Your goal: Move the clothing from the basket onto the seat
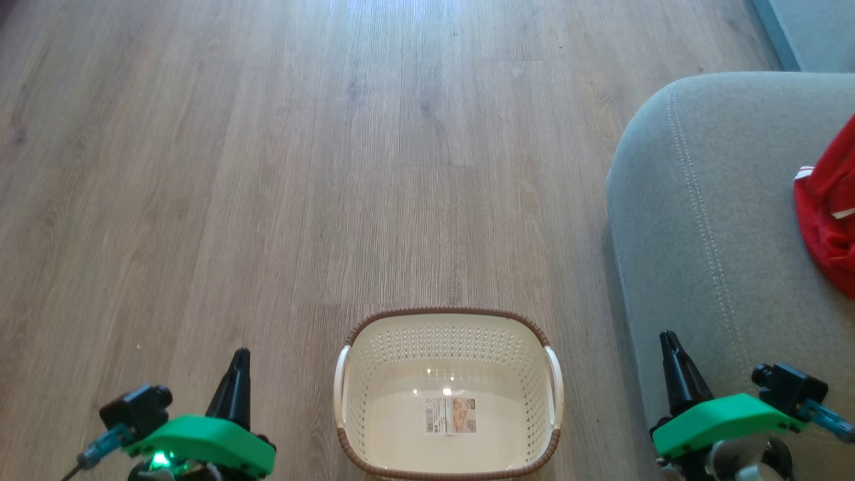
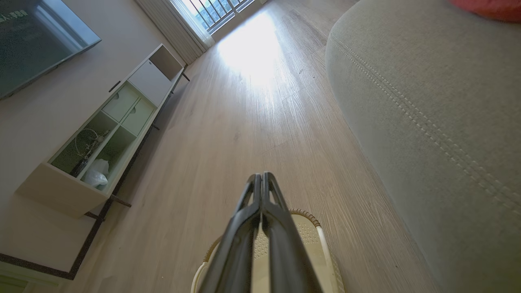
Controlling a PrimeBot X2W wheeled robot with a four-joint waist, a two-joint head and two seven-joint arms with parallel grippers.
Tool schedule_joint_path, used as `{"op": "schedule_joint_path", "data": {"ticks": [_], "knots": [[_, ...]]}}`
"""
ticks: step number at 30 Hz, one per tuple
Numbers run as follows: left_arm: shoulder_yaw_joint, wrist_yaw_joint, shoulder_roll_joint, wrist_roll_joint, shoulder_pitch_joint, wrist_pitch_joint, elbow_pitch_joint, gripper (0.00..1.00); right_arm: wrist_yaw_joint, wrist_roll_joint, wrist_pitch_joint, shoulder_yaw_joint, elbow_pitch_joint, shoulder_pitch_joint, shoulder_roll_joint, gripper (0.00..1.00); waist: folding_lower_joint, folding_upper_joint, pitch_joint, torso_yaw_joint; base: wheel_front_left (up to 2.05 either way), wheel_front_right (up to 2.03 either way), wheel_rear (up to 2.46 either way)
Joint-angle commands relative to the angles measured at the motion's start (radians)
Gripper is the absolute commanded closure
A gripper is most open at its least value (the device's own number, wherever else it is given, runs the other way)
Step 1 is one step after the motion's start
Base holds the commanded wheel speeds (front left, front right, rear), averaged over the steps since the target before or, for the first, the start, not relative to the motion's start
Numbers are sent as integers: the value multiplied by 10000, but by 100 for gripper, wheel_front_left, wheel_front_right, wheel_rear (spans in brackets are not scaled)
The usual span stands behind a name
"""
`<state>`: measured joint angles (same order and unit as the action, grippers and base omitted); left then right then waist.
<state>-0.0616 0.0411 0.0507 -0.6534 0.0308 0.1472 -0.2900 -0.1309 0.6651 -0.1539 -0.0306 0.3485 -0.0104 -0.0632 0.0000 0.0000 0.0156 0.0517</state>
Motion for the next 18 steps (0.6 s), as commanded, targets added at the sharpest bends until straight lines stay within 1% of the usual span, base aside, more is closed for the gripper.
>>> {"op": "schedule_joint_path", "data": {"ticks": [1,18], "knots": [[241,97,0,-263,-580,-67,360,100,1,296,62,48,-363,476,-37,100,0,0,-2,-7,0,0,0],[540,255,-1,-2099,-740,-568,377,100,1,2134,546,284,-498,612,-33,100,0,0,-26,-108,0,0,0]]}}
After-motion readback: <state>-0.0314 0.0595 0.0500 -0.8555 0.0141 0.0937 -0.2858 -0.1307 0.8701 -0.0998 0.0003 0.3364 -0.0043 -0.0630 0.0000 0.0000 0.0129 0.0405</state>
